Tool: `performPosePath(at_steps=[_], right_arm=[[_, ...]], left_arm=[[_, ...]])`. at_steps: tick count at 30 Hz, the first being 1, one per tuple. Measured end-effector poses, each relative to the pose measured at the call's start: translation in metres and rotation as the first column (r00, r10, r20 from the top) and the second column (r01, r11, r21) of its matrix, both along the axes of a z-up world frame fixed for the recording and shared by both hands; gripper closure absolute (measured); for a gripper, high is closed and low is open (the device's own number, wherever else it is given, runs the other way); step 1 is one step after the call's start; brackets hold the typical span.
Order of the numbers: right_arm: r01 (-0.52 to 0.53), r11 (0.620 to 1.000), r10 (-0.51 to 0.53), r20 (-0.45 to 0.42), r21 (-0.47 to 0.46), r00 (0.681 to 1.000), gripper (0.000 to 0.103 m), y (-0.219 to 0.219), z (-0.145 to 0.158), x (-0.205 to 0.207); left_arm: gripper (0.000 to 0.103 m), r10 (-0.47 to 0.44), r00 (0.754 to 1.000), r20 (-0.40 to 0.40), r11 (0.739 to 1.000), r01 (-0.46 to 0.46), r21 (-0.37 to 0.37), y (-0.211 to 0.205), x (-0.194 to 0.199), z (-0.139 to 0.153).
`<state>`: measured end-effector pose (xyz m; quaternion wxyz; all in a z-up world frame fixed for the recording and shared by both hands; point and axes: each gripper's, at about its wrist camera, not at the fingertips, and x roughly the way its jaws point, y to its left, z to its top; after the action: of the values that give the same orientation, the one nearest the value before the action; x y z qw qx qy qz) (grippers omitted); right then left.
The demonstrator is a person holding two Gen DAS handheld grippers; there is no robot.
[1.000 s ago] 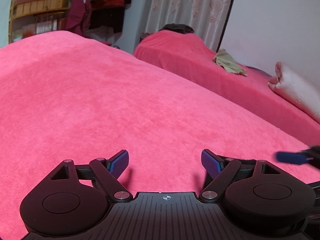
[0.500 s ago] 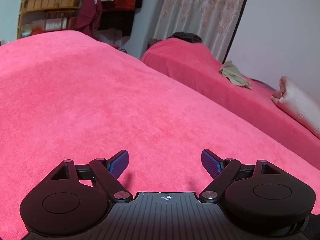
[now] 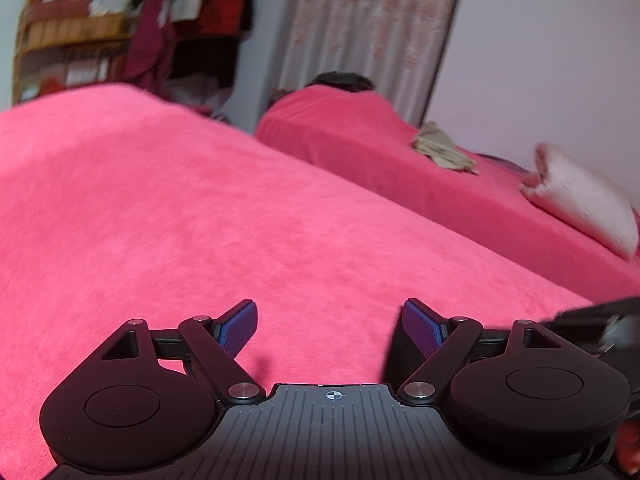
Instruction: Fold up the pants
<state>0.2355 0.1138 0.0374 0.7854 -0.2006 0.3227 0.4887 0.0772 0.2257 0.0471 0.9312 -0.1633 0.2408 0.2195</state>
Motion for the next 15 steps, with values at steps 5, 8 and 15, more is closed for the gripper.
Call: performPosePath(at_steps=[5, 8, 15], right_arm=[[0.155, 0.973, -0.151, -0.035, 0.171, 0.988, 0.045, -0.082, 0.043, -0.006], [0.285, 0.932, -0.277, -0.067, 0.223, 0.959, 0.045, -0.157, 0.057, -0.021], [0.381, 0.869, -0.254, -0.377, 0.315, 0.891, 0.045, -0.282, 0.009, -0.086]], left_arm=[[0.0, -0.105, 0.994, -0.015, 0.994, 0.105, 0.029, -0.025, 0.013, -0.005], [0.0, -0.194, 0.981, -0.014, 0.981, 0.194, 0.012, -0.039, 0.023, -0.009], [0.0, -0.426, 0.903, -0.055, 0.902, 0.42, -0.095, -0.07, 0.055, -0.035]])
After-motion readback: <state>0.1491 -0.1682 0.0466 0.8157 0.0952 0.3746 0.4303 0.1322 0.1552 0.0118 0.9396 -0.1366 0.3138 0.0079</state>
